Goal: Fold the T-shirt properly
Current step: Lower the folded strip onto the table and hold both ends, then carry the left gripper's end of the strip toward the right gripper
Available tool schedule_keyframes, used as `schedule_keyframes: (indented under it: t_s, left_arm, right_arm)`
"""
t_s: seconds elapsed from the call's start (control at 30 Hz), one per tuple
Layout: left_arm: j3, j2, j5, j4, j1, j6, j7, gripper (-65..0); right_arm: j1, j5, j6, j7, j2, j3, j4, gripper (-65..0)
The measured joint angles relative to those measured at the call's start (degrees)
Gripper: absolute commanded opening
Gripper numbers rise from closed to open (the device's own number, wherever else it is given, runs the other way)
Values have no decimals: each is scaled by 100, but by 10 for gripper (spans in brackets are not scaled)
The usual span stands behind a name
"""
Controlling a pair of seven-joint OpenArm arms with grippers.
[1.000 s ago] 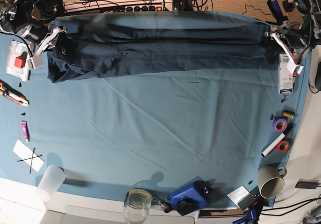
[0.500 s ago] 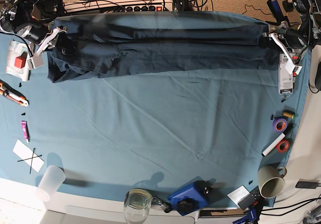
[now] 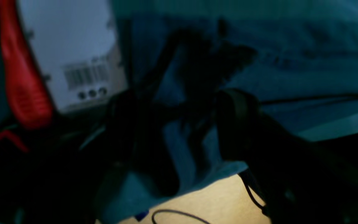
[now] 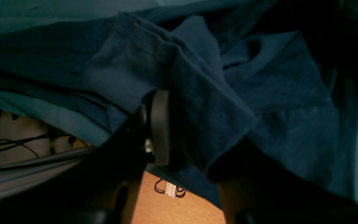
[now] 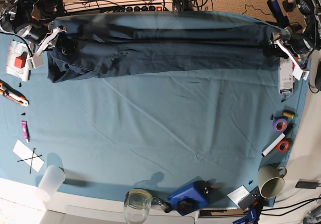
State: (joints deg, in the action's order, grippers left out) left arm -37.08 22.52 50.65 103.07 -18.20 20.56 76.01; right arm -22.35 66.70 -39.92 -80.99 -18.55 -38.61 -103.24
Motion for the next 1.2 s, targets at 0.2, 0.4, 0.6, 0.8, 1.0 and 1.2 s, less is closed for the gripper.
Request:
schedule_keyframes:
  t_s: [0.2, 0.4, 0.6, 0.8, 1.0, 1.2]
  left_arm:
    - [-2, -343, 15, -291, -7, 4, -68, -290]
    - [-31, -328, 295, -654, 35, -42, -181, -290]
    - [-61, -267, 629, -1029, 96, -42, -260, -401]
    - [-55, -337, 879, -1235, 94, -61, -144, -650]
    - [-55, -348, 874, -1204, 96, -61, -149, -650]
    - [0, -409, 769, -621, 186, 195, 291, -650]
  right_arm:
    - [2, 2, 0, 0, 0, 0, 0, -517]
    - [0, -2, 0, 0, 0, 0, 0, -517]
    - [0, -4, 0, 0, 0, 0, 0, -517]
    - [0, -2, 0, 0, 0, 0, 0, -517]
    - [11, -2, 0, 0, 0, 0, 0, -517]
    - [13, -2, 0, 0, 0, 0, 0, -517]
